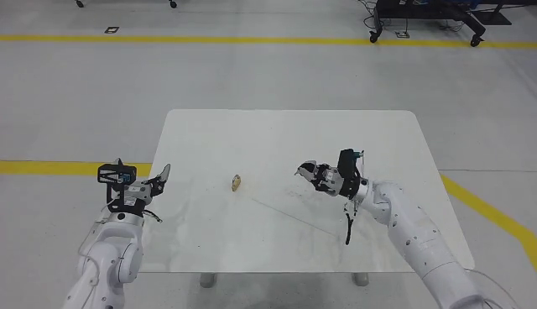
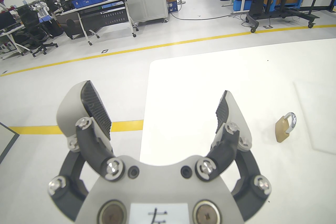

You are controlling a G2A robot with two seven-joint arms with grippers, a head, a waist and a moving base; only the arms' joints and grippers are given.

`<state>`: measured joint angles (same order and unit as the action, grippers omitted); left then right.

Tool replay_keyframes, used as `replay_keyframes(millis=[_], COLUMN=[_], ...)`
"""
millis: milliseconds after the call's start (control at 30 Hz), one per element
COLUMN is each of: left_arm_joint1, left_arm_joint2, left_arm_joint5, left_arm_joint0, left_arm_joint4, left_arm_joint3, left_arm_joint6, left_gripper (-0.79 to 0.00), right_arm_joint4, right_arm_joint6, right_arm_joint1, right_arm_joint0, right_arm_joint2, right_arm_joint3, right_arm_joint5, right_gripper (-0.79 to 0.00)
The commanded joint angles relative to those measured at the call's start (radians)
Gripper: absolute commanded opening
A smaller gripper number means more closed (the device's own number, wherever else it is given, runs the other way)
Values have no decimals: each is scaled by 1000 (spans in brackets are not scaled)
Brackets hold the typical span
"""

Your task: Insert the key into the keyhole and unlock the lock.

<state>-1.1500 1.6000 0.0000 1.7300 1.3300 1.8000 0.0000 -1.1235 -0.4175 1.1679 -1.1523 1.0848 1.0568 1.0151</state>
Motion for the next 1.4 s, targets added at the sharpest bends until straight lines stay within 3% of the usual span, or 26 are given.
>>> replay_keyframes(millis=[0,400,567,733,833,1367], left_arm_joint1=[0,0,-3,-6,-7,-7], left_arm_joint2=[0,-6,-26,-78,-116,-127], left_arm_joint5=[0,-13,-194,-404,-394,-412], left_arm_joint0=[0,0,-48,-151,-220,-214], left_arm_joint4=[0,-7,-214,-562,-628,-662], left_arm_joint3=[0,5,13,-36,-48,-40], left_arm_joint6=[0,1,-66,-248,-380,-388], left_gripper=[0,0,0,0,0,0], right_arm_joint4=[94,100,335,572,650,650], right_arm_joint6=[-19,-20,-41,-6,23,23], right_arm_joint1=[1,1,7,11,11,11], right_arm_joint0=[6,4,-18,1,10,10], right_arm_joint2=[-40,-40,-101,-188,-216,-216], right_arm_joint3=[-11,-8,23,26,29,29], right_arm_joint5=[-3,-3,-3,-3,-3,-3], right_gripper=[-785,-785,-785,-785,-785,-785])
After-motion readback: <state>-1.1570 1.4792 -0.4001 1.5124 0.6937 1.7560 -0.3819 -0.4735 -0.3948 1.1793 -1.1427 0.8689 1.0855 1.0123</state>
